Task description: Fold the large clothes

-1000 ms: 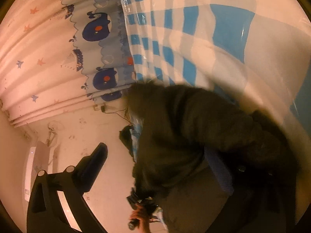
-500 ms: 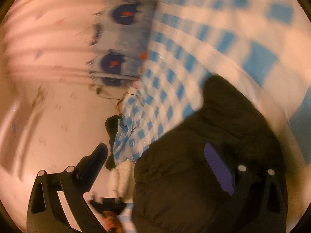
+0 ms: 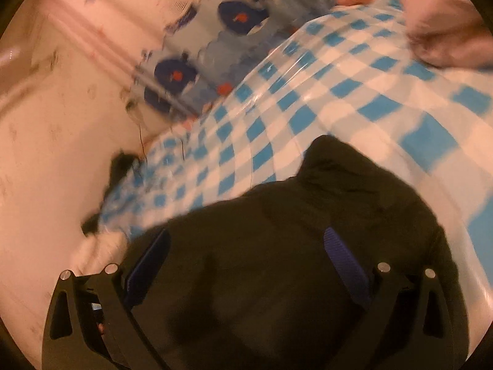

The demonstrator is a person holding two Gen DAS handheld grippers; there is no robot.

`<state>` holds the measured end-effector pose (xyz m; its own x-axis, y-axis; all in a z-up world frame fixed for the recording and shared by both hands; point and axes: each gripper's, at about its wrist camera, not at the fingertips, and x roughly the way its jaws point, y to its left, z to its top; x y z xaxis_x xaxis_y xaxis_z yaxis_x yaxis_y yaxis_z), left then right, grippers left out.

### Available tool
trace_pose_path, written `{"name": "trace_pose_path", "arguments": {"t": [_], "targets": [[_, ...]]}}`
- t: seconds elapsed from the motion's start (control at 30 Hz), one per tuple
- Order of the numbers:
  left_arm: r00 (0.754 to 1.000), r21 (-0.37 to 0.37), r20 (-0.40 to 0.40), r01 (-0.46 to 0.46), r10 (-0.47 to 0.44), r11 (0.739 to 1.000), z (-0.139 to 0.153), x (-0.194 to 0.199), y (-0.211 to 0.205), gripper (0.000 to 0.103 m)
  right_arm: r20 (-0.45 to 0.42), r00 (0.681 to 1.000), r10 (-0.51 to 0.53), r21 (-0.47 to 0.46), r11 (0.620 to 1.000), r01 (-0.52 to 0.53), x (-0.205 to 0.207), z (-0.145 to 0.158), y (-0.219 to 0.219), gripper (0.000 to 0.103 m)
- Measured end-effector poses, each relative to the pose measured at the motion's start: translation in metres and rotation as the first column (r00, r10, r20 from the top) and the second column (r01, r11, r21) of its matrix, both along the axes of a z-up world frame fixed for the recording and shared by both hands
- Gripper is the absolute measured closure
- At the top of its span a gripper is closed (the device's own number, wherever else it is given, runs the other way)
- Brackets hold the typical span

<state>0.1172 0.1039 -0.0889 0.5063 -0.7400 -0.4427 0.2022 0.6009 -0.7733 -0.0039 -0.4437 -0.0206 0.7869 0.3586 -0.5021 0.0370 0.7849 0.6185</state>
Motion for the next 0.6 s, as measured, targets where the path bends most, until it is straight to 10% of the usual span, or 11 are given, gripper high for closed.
{"name": "trace_pose_path", "arguments": {"t": [0.33, 0.5, 0.6], "targets": [[0.985, 0.113, 0.156, -0.097, 0.078, 0.989, 0.073, 0.013, -0.009, 0.008, 0.054, 0.991, 0.121, -0.335, 0.937, -0.096, 0.031, 0.058, 0.051, 0.007], [0.993, 0.170, 0.059, -0.106, 0.098, 0.980, 0.026, 0.043, -0.025, 0.008, -0.158, 0.979, 0.127, -0.461, 0.867, -0.188, 0.082, 0.001, 0.073, 0.007], [0.993, 0.112, 0.052, -0.109, 0.103, 0.988, 0.001, 0.037, -0.019, 0.008, -0.188, 0.975, 0.118, -0.353, 0.918, -0.179, 0.090, -0.032, 0.057, 0.007]]}}
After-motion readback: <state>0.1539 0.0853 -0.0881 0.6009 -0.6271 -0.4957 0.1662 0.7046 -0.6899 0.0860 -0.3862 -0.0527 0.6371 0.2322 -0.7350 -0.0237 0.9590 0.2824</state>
